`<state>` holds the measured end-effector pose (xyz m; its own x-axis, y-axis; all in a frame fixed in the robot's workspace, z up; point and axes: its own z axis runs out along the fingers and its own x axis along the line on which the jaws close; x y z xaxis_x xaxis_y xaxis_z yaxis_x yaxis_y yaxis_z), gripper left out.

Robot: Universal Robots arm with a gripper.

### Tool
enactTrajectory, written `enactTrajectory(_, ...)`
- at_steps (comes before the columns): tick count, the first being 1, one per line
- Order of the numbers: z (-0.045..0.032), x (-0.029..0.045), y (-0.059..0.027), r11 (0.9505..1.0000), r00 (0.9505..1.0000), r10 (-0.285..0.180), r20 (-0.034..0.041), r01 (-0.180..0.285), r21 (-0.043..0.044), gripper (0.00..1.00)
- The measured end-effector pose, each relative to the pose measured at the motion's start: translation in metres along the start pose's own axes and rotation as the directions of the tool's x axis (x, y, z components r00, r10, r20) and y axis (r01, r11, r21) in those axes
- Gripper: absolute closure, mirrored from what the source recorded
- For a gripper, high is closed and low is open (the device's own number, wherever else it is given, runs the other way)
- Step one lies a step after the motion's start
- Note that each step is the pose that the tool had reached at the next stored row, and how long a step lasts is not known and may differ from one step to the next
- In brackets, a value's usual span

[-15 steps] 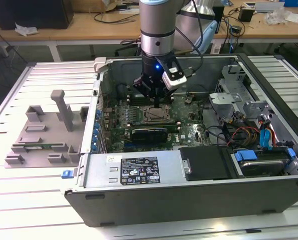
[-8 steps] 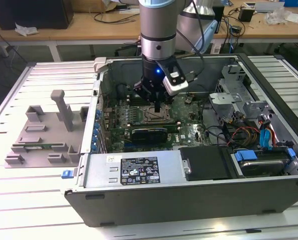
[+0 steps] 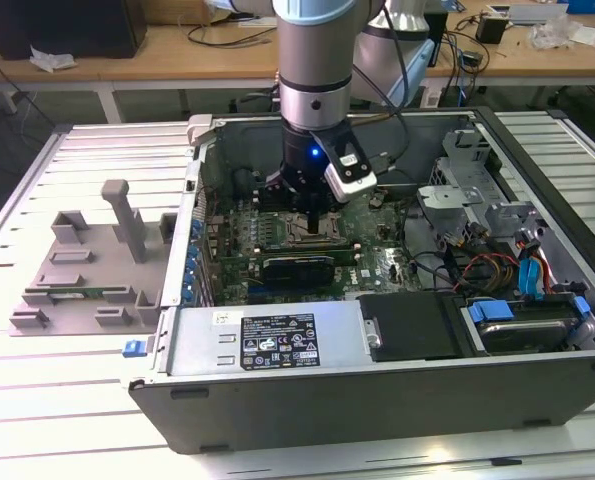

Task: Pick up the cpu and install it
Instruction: 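Install the second cpu locking lever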

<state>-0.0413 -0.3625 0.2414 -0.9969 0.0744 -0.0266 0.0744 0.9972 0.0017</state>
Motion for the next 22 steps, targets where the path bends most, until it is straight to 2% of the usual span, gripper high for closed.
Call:
enactTrajectory(5,0.0032,0.0066,-0.0020,0.9995,0.9995,-0.032,-0.0003,0.032,-0.0010,0.89)
enactTrajectory(11,0.0040,0.0074,-0.0021,0.9995,0.9995,-0.032,0.0002,0.032,-0.0014,0.89)
enactTrajectory(22,0.0071,0.0146,-0.0027,0.9995,0.9995,-0.032,0.0050,0.032,-0.0027,0.89)
